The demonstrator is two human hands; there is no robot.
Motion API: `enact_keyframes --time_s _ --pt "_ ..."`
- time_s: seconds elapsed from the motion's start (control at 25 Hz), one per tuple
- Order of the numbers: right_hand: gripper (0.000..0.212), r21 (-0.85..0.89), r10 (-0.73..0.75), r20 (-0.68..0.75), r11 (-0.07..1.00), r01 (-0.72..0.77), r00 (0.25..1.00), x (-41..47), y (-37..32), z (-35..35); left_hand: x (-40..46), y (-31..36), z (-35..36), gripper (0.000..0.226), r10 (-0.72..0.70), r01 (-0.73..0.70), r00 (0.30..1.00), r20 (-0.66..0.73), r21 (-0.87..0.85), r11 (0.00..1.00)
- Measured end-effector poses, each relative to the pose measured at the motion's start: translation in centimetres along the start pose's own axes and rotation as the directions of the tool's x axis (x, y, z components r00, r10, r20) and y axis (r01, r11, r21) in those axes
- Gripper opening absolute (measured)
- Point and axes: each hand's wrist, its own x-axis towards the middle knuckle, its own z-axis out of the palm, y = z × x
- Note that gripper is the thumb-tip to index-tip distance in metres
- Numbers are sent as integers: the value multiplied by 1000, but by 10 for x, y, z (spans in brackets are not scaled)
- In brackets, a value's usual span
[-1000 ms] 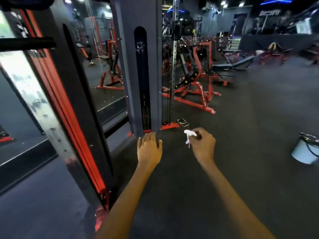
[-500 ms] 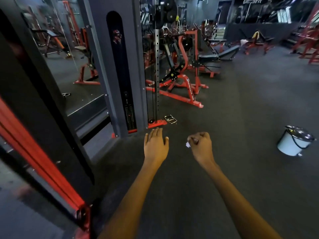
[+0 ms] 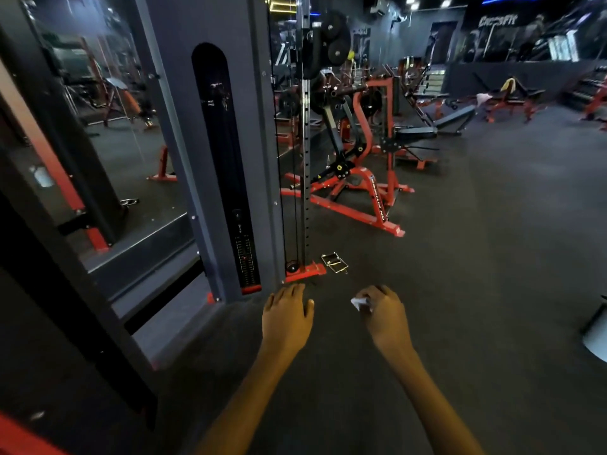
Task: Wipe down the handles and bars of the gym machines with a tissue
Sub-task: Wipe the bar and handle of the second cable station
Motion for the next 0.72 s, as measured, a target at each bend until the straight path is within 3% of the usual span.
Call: enact_keyframes --time_s 0.24,0.72 --pt "20 77 -69 130 995 60 989 157 35 59 155 -4 39 42 -79 79 996 35 9 997" --pt "22 170 -178 190 975 146 965 476 29 191 465 -59 78 35 -170 170 985 9 -18 985"
